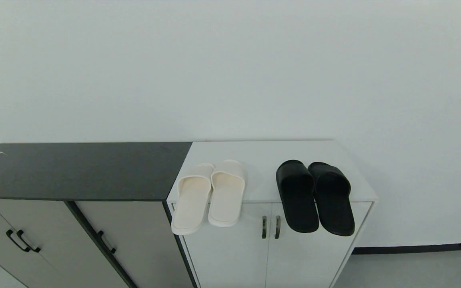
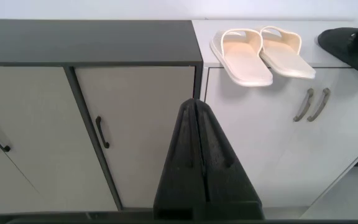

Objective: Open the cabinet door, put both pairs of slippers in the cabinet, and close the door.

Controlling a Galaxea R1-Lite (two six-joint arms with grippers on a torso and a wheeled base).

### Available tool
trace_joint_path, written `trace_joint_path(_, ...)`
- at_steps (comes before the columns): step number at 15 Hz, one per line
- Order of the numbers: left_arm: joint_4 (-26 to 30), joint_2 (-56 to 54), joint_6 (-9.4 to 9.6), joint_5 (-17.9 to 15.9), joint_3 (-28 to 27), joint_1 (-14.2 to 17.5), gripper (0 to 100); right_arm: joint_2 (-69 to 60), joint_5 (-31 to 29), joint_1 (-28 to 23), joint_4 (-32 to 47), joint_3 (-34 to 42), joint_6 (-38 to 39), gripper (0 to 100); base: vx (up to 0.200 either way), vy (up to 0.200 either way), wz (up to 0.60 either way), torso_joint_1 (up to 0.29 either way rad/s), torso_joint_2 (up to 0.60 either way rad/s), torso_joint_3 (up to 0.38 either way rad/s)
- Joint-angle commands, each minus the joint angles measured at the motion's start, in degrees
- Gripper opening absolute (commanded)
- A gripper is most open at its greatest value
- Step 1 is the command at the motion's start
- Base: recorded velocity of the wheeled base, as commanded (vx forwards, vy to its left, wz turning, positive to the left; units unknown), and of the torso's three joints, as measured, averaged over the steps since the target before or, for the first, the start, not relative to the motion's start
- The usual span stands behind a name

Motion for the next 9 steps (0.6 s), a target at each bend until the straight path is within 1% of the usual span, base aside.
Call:
trace_joint_path(1, 0.0, 0.0, -0.08, 0.0, 0.0, -0.1, 0, 22.5, -14.7, 17.4, -12.2, -3.5, 2.4, 100, 0.000, 0.000, 0.00, 0.000, 0.00, 0.000)
trace_joint_path(3, 0.0, 0.0, -0.08, 0.0, 0.0, 0.0, 0, 29.2, -17.5, 21.8, -12.8, -8.9, 2.6, 100, 0.000, 0.000, 0.00, 0.000, 0.00, 0.000)
trace_joint_path(6, 0.0, 0.0, -0.08, 0.0, 0.0, -0.1, 0, 38.0, -24.3, 26.2, -15.3, -13.3, 3.1, 100, 0.000, 0.000, 0.00, 0.000, 0.00, 0.000)
trace_joint_path(7, 0.0, 0.0, -0.08, -0.1, 0.0, -0.1, 0, 39.3, -24.9, 27.4, -15.6, -14.0, 3.2, 100, 0.000, 0.000, 0.00, 0.000, 0.00, 0.000)
trace_joint_path(9, 0.0, 0.0, -0.08, 0.0, 0.0, -0.1, 0, 40.3, -25.1, 27.8, -15.5, -14.1, 3.2, 100, 0.000, 0.000, 0.00, 0.000, 0.00, 0.000)
